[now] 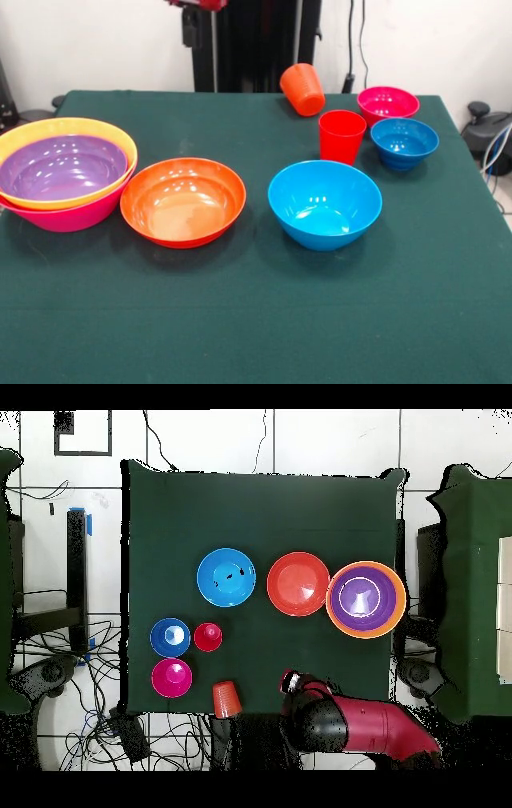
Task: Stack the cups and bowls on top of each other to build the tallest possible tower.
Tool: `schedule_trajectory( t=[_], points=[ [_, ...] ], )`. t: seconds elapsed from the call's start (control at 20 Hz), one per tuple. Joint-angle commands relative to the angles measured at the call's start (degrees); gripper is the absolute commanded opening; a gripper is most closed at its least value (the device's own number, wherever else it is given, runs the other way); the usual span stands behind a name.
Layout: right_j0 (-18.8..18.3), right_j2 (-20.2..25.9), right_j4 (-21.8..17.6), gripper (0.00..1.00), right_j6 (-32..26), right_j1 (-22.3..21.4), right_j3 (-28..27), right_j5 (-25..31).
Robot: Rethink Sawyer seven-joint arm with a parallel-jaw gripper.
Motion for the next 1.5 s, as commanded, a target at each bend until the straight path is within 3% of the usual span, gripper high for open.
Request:
schedule_trajectory(
  t=[0.05,0.45,0.65,0.9,1.05,1.2,1.5],
  points=[
    [4.5,5.5,2.0,0.0,0.3,6.3,-9.5,4.7],
    [10.4,5.4,4.7,0.0,4.7,6.2,-7.2,0.3],
    [14.3,3.0,6.0,0.0,8.3,8.1,-7.2,-3.7],
    [19.7,-1.4,11.8,0.0,14.2,8.3,-8.6,-3.0],
    [21.1,-2.9,14.3,0.0,15.1,8.7,-10.0,-2.9],
    [21.6,-3.9,16.8,0.0,15.4,8.3,-10.9,-1.9],
    [16.3,-0.3,19.2,0.0,8.2,3.7,-9.6,3.2]
  ],
)
